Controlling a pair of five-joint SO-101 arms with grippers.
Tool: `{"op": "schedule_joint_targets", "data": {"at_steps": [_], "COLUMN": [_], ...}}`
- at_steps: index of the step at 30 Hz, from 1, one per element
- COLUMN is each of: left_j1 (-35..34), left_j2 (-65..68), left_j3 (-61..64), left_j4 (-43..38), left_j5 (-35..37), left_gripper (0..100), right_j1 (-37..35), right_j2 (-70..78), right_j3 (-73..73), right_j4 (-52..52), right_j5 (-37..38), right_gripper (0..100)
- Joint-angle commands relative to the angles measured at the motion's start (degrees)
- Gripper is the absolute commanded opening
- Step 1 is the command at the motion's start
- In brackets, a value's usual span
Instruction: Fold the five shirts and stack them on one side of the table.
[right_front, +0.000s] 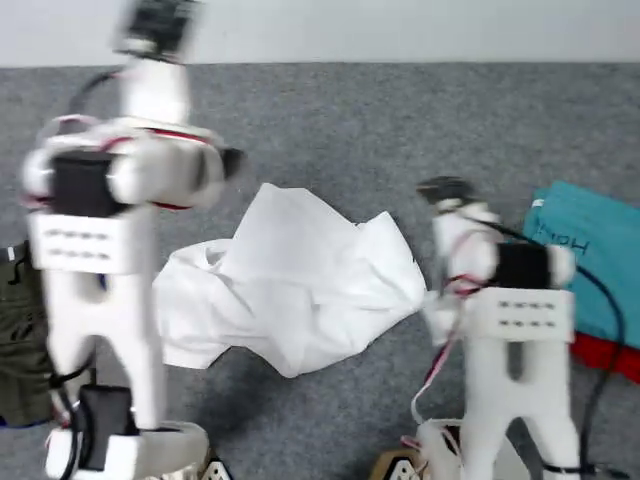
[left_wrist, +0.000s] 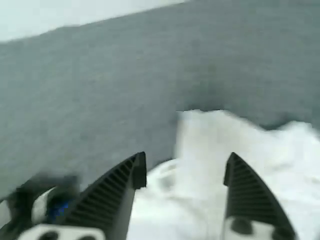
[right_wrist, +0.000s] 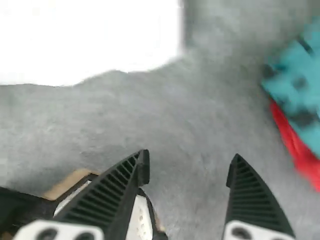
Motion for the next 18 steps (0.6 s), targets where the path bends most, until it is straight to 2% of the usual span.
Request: {"op": "schedule_joint_targets", "data": {"at_steps": [1,4,8,12,18], "left_j1": [-14.4,-24.4,-33.5,-37.5,-41.2], "left_j2": [-2.7,-2.4,-2.3,-2.3,-2.2], "left_j3": [2.5,5.7,9.4,12.8,14.1], "left_j4": [1.5,1.4,1.3,1.1,-2.2], "left_j5": [-6.6,-11.1,-15.0,-18.3,-18.5], "left_gripper": [22,22,22,22,22], "right_j1": [-14.7,-23.0,-27.9,-30.1,-35.3], "right_j2": [0.2,6.5,18.4,31.4,49.5], "right_j3": [-0.9,-1.2,-10.0,-23.9,-44.0], "right_j4": [-2.9,-6.3,-10.3,-9.5,0.0], "right_j5": [-6.2,-8.8,-9.4,-12.8,-17.7], "right_gripper": [26.2,26.2,26.2,26.3,26.3]}}
